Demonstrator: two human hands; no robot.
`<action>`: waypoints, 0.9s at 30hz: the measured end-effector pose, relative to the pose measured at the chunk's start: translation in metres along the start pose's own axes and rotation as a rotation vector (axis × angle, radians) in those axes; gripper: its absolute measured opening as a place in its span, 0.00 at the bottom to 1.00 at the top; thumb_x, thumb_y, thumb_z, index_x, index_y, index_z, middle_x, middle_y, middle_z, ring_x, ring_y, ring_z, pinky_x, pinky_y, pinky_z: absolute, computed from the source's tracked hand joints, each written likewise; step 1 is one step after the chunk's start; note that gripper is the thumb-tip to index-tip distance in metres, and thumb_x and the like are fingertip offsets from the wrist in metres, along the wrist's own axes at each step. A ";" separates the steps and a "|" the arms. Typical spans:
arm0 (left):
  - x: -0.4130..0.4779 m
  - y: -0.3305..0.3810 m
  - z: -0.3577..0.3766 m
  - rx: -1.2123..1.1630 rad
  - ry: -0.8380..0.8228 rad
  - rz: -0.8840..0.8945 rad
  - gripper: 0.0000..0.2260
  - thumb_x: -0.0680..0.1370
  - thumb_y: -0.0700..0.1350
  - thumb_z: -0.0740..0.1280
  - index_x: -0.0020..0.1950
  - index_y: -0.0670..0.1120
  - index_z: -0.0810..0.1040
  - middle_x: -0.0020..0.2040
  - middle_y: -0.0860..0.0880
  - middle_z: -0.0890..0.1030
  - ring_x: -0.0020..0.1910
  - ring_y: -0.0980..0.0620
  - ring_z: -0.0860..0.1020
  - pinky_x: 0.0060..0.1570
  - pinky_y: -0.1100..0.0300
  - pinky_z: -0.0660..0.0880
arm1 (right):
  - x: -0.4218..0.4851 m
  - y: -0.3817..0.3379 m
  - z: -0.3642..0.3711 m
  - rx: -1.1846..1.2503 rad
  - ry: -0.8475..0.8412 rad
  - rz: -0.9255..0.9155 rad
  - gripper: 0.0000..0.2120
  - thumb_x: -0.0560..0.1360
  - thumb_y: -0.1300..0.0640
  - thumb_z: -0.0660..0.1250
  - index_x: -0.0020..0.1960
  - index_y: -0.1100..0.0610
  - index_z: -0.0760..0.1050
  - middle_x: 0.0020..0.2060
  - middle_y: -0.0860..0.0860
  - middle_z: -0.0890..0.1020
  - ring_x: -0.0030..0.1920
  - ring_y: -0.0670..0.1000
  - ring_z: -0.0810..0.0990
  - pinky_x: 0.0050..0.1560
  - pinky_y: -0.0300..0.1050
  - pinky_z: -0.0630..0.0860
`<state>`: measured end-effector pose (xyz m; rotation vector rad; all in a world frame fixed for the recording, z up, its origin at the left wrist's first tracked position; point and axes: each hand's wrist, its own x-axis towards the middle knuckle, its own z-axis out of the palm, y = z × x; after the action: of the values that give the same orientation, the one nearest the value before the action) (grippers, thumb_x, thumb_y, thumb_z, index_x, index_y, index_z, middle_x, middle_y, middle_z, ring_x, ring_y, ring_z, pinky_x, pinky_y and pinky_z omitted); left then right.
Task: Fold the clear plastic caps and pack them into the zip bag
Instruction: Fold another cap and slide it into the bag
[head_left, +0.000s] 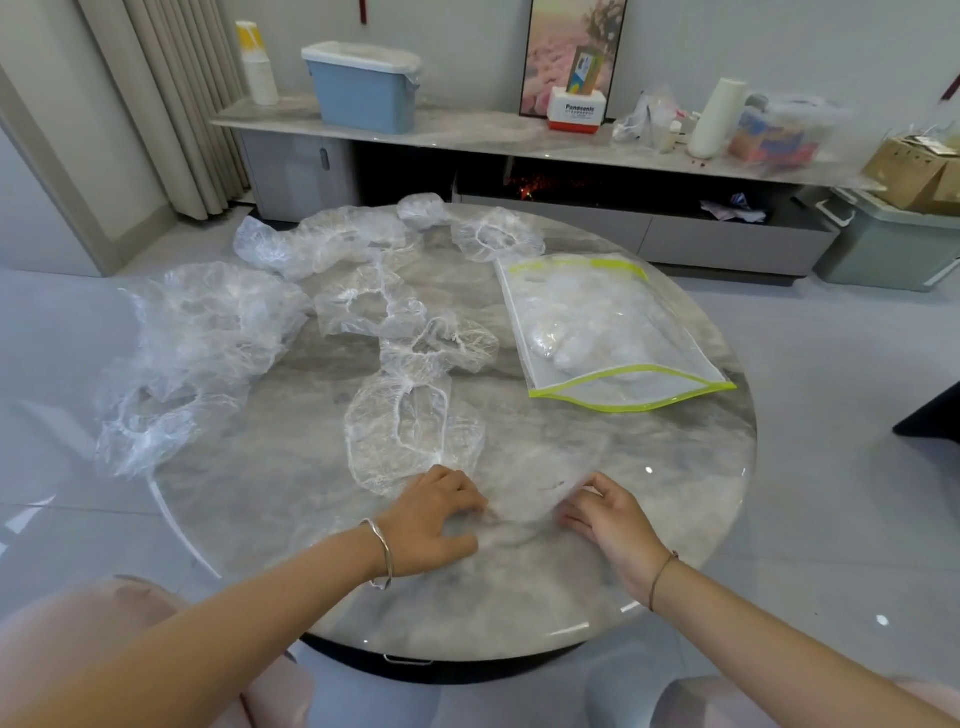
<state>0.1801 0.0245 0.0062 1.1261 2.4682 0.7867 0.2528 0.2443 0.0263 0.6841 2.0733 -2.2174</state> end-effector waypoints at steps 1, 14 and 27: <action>0.003 0.002 0.003 0.004 0.024 -0.012 0.26 0.66 0.65 0.56 0.57 0.56 0.77 0.51 0.61 0.70 0.54 0.59 0.64 0.58 0.66 0.59 | 0.001 -0.002 -0.001 0.072 0.031 0.063 0.10 0.78 0.69 0.60 0.39 0.60 0.71 0.37 0.56 0.82 0.36 0.51 0.81 0.42 0.39 0.80; 0.024 0.024 0.017 0.090 0.362 -0.098 0.12 0.71 0.60 0.63 0.41 0.52 0.68 0.41 0.56 0.71 0.41 0.55 0.68 0.44 0.63 0.64 | 0.008 0.000 -0.015 -0.702 0.285 -0.537 0.17 0.74 0.57 0.67 0.61 0.56 0.67 0.58 0.49 0.69 0.54 0.44 0.71 0.55 0.32 0.65; 0.031 0.006 0.040 0.550 0.110 0.200 0.27 0.82 0.58 0.42 0.75 0.44 0.58 0.75 0.46 0.62 0.73 0.48 0.61 0.69 0.54 0.54 | 0.015 0.030 -0.022 -1.417 -0.291 -0.403 0.42 0.59 0.27 0.16 0.70 0.42 0.30 0.70 0.37 0.31 0.71 0.39 0.28 0.70 0.40 0.27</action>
<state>0.1836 0.0655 -0.0239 1.5666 2.7839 0.2114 0.2549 0.2658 -0.0070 -0.1918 2.8921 -0.3635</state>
